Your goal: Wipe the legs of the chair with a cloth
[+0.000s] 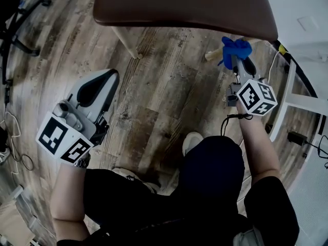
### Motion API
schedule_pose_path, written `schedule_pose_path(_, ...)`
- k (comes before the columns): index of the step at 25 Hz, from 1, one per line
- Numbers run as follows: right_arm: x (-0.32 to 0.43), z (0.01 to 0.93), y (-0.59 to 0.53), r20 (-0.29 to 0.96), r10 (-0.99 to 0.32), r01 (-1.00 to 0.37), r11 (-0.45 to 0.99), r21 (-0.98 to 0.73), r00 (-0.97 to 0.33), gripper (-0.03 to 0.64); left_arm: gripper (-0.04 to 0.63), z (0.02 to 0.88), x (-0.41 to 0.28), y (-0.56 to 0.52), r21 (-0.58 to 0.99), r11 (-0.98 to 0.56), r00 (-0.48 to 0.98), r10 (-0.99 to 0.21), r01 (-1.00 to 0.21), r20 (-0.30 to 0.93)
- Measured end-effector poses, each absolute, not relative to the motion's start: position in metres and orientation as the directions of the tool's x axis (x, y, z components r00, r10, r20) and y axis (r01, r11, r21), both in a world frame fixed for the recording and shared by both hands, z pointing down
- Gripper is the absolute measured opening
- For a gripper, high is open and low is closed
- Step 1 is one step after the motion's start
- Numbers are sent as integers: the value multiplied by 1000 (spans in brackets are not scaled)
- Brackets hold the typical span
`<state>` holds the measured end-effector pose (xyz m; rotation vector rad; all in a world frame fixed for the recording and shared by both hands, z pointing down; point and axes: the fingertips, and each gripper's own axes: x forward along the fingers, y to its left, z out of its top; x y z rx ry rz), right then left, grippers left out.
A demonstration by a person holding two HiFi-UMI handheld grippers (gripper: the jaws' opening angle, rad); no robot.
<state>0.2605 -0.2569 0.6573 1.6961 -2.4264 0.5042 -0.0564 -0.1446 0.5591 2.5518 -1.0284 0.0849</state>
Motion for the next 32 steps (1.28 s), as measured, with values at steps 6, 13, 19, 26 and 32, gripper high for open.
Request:
schedule_pose_path(6,272,759,-258,444,-842,-933,173,-314,-306,91,5,567,-67,-142,340,-634,715,-662,-694,224)
schedule_pose_path(13,270,852,-262,595,-753,-953,147,-264,-281,91,5,572,-82,-137,344,-606,692,-677,-718,250)
schedule_pose_path(19,269,894,-262,689,-675,-962,125,-245,-263,92,5,574,-87,-135,342,-597,683,-682,-726,260)
schedule_pose_path(26,269,899,-262,704,-661,-962,111,-250,-260,92,5,572,-93,-133,344,-594,681,-686,-727,256)
schedule_pose_path(32,270,894,-260,706,-664,-964,94,-249,-247,91,5,569,-97,-131,345,-591,678,-693,-729,245)
